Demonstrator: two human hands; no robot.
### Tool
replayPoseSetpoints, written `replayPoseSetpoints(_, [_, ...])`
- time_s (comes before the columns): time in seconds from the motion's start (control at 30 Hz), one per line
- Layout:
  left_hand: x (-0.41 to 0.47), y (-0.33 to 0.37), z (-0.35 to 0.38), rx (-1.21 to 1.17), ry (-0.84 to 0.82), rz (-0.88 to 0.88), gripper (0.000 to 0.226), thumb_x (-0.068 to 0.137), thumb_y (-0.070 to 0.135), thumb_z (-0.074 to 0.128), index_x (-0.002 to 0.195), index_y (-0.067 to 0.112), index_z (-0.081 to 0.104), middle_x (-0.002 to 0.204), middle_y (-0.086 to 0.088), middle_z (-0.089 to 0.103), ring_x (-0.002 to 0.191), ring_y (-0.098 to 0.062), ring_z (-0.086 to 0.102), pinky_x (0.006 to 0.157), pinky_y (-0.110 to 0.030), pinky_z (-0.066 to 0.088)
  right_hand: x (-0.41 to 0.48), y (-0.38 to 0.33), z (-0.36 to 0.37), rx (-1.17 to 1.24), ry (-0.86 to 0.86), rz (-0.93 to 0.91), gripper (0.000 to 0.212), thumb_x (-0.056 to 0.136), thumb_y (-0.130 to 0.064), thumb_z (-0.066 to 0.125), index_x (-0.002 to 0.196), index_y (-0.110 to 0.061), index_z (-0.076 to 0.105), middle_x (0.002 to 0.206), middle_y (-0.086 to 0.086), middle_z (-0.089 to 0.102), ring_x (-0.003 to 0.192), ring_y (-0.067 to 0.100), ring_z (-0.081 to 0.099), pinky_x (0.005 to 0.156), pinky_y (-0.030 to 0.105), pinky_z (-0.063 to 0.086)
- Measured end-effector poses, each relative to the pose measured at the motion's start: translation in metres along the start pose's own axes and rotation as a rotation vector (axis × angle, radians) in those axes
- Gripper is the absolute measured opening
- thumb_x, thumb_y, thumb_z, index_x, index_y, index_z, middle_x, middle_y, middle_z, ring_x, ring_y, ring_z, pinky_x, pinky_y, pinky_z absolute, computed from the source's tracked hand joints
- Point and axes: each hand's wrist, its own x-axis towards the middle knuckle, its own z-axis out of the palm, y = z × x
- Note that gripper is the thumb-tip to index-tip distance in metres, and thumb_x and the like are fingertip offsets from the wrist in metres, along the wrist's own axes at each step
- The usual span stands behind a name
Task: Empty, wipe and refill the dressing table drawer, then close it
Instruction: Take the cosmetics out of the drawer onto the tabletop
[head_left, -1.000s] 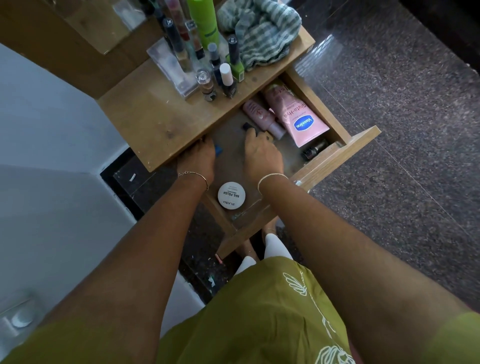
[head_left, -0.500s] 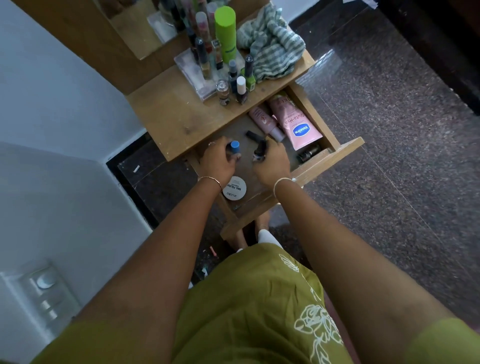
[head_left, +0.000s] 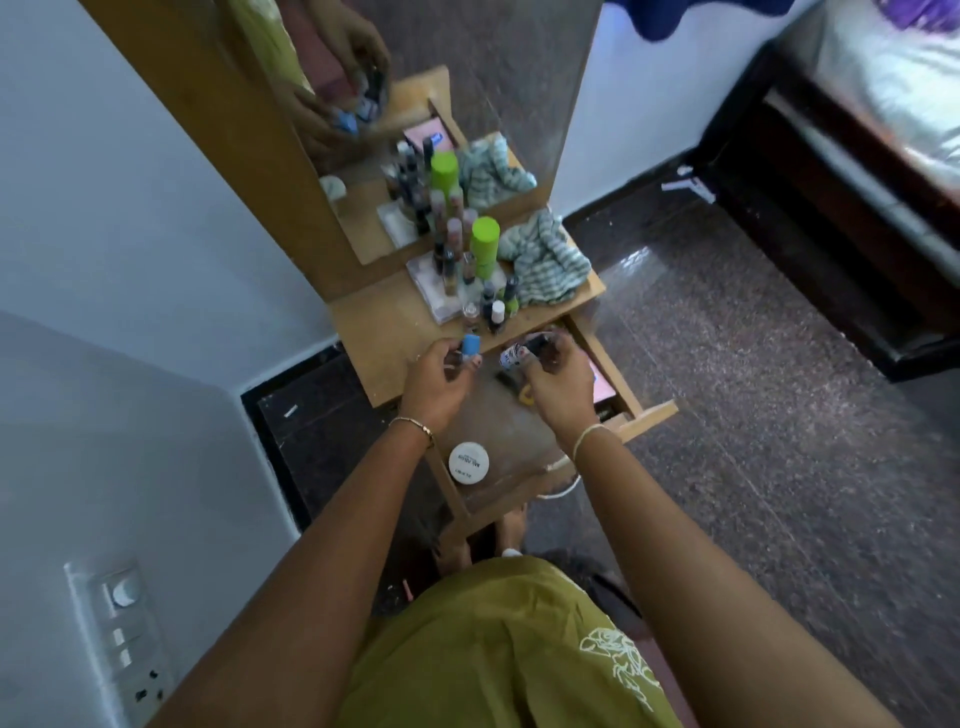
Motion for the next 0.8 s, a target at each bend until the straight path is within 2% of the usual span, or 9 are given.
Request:
replayPoseSetpoints(0.1, [0.006,0.012,-0.014,-0.022,0.089,0.035,0.031,0.090,0.023,0.061,0.116,0.005,0.062,0.101,-0.007,0.067,0.089,-0.017,0.061,0.073,-0.019,0.044,0.009,-0.024,-0.003,0.065,-0.030,-0.064,0.014,0.089,-0.012,0.064,0.102,-0.015,0.059,0.098,0.000,0.066,0.091,0.014,0.062,0.077,0.023,0.050])
replayPoseSetpoints(0.17, [0.012,0.018,-0.025,-0.017,0.136,0.052,0.031,0.091,0.019,0.061,0.117,0.003,0.063,0.110,-0.013,0.068,0.098,-0.023,0.063,0.083,-0.027,0.047,0.016,-0.037,-0.004,0.054,-0.052,-0.103,0.016,0.089,-0.013,0.065,0.104,-0.010,0.060,0.100,0.003,0.066,0.093,0.015,0.062,0.077,0.020,0.049])
replayPoseSetpoints(0.27, [0.025,0.024,-0.040,0.032,0.168,0.029,0.029,0.093,0.012,0.056,0.117,-0.001,0.063,0.121,-0.015,0.064,0.112,-0.026,0.058,0.098,-0.031,0.044,0.028,-0.054,-0.002,-0.025,-0.021,-0.181,0.021,0.088,-0.020,0.067,0.104,-0.008,0.063,0.097,0.000,0.065,0.088,0.012,0.060,0.074,0.015,0.041])
replayPoseSetpoints(0.37, [0.039,0.027,-0.051,0.044,0.199,-0.019,0.023,0.093,0.009,0.053,0.104,-0.006,0.066,0.117,-0.022,0.064,0.107,-0.033,0.058,0.095,-0.040,0.046,0.040,-0.067,0.000,-0.094,0.024,-0.214,0.027,0.089,-0.026,0.066,0.108,-0.008,0.064,0.103,0.002,0.064,0.090,0.012,0.057,0.073,0.014,0.037])
replayPoseSetpoints(0.43, [0.045,0.032,-0.054,0.006,0.252,-0.035,0.026,0.090,0.008,0.056,0.114,0.002,0.064,0.109,-0.021,0.066,0.101,-0.031,0.061,0.092,-0.041,0.049,0.050,-0.073,-0.001,-0.094,0.039,-0.231,0.023,0.090,-0.025,0.065,0.105,-0.008,0.064,0.104,0.006,0.066,0.094,0.017,0.061,0.080,0.023,0.044])
replayPoseSetpoints(0.53, [0.052,0.039,-0.056,-0.128,0.366,-0.049,0.031,0.084,0.002,0.064,0.114,0.009,0.061,0.096,-0.012,0.067,0.093,-0.025,0.064,0.088,-0.035,0.052,0.064,-0.079,-0.002,-0.058,0.055,-0.233,0.016,0.088,-0.020,0.065,0.097,-0.007,0.063,0.097,0.008,0.067,0.092,0.023,0.064,0.085,0.038,0.051])
replayPoseSetpoints(0.6, [0.060,0.041,-0.056,-0.233,0.408,-0.077,0.035,0.080,0.000,0.068,0.112,0.011,0.057,0.093,-0.005,0.066,0.088,-0.017,0.065,0.082,-0.023,0.052,0.073,-0.081,-0.003,-0.075,0.087,-0.234,0.014,0.086,-0.019,0.066,0.095,-0.008,0.063,0.093,0.007,0.068,0.088,0.023,0.064,0.084,0.042,0.051])
replayPoseSetpoints(0.7, [0.071,0.042,-0.056,-0.281,0.436,-0.099,0.037,0.077,-0.003,0.070,0.106,0.013,0.054,0.094,0.001,0.066,0.083,-0.005,0.063,0.072,-0.005,0.048,0.084,-0.080,-0.003,-0.125,0.107,-0.206,0.016,0.084,-0.021,0.066,0.095,-0.011,0.065,0.090,0.004,0.070,0.086,0.021,0.066,0.084,0.038,0.053])
replayPoseSetpoints(0.8, [0.083,0.043,-0.056,-0.250,0.433,-0.096,0.031,0.079,-0.007,0.066,0.098,0.015,0.054,0.096,-0.001,0.066,0.090,-0.010,0.063,0.073,-0.009,0.047,0.097,-0.078,-0.003,-0.190,0.111,-0.169,0.016,0.081,-0.026,0.068,0.092,-0.014,0.068,0.086,0.001,0.072,0.084,0.020,0.068,0.081,0.026,0.048])
